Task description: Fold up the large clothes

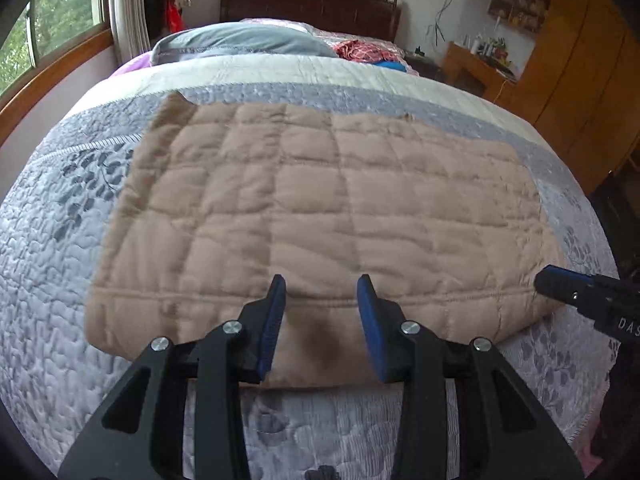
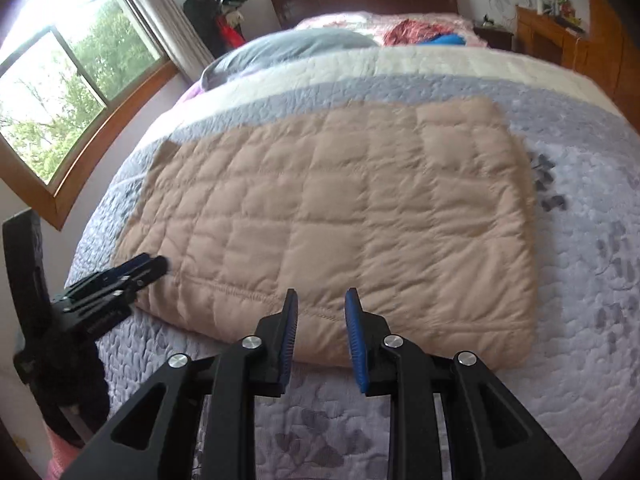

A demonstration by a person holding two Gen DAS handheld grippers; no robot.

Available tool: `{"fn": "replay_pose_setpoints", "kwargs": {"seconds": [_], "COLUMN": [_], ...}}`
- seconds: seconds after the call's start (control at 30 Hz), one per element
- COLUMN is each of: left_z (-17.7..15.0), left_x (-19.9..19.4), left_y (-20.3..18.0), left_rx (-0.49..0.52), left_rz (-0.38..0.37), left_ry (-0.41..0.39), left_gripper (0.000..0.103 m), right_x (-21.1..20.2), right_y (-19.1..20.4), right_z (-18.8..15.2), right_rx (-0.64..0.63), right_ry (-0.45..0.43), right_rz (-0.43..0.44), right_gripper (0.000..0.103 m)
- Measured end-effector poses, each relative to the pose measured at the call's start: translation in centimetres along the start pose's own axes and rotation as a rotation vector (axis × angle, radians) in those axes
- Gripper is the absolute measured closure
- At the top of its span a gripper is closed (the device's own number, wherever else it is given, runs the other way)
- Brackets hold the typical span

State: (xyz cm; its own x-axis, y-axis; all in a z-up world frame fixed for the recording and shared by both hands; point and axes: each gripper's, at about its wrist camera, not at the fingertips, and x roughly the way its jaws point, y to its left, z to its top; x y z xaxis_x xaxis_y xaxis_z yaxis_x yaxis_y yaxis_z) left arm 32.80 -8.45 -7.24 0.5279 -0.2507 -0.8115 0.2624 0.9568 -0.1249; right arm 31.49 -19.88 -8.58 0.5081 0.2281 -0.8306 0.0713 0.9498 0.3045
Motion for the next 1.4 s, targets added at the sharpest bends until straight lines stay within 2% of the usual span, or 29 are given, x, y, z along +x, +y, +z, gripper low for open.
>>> {"fn": "replay_pose_setpoints", "kwargs": {"seconds": [0.07, 0.23, 0.4, 0.57, 0.67, 0.77, 0.83, 1.0, 1.07, 1.27, 1.4], "left_z": [-0.4, -1.1, -2.0, -1.7, -1.4, -1.9, -2.4, -3.6, -3.8, -4.0, -3.3], "left_x": [0.9, 3.1, 3.8, 3.7, 2.2, 0.5, 0.1, 1.5, 2.0, 2.6, 1.7], "left_y": [0.1, 0.7, 1.4, 1.3, 1.1, 0.9, 0.5, 0.0, 0.0, 0.0, 0.9], "left_rx": [0.008, 0.018, 0.0, -0.009, -0.009, -0.019, -0.014, 0.011, 0.018, 0.038, 0.026], "left_rz": [0.019, 0.002, -0.02, -0.019, -0.03, -0.035, -0.039, -0.007, -0.003, 0.007, -0.034], "left_ry": [0.004, 0.033, 0.01, 0.023, 0.03, -0.003, 0.0, 0.019, 0.022, 0.021, 0.048], "left_gripper": [0.066, 0.065, 0.066, 0.066, 0.067, 0.067, 0.067, 0.065, 0.065, 0.065, 0.067], "right_x": [1.1, 4.6, 6.3, 5.8, 3.5, 0.9, 0.5, 3.0, 4.6, 6.0, 4.7], "right_y": [0.1, -0.9, -0.9, -1.1, -1.0, -0.4, 0.3, 1.7, 1.1, 1.1, 0.7], "right_z": [-0.3, -1.0, -1.7, -1.6, -1.9, -2.6, -2.9, -3.3, -3.6, -4.0, -3.7], "right_rx": [-0.003, 0.001, 0.001, 0.007, 0.004, -0.02, -0.038, -0.058, -0.051, -0.076, -0.064], "right_ry": [0.016, 0.065, 0.048, 0.044, 0.014, -0.034, -0.03, 0.034, 0.062, 0.055, 0.057], "right_rz": [-0.016, -0.057, -0.071, -0.064, -0.016, 0.003, 0.029, 0.01, -0.014, -0.051, 0.012], "right_gripper": [0.078, 0.083, 0.083, 0.083, 0.08, 0.08, 0.08, 0.08, 0.084, 0.084, 0.081]}}
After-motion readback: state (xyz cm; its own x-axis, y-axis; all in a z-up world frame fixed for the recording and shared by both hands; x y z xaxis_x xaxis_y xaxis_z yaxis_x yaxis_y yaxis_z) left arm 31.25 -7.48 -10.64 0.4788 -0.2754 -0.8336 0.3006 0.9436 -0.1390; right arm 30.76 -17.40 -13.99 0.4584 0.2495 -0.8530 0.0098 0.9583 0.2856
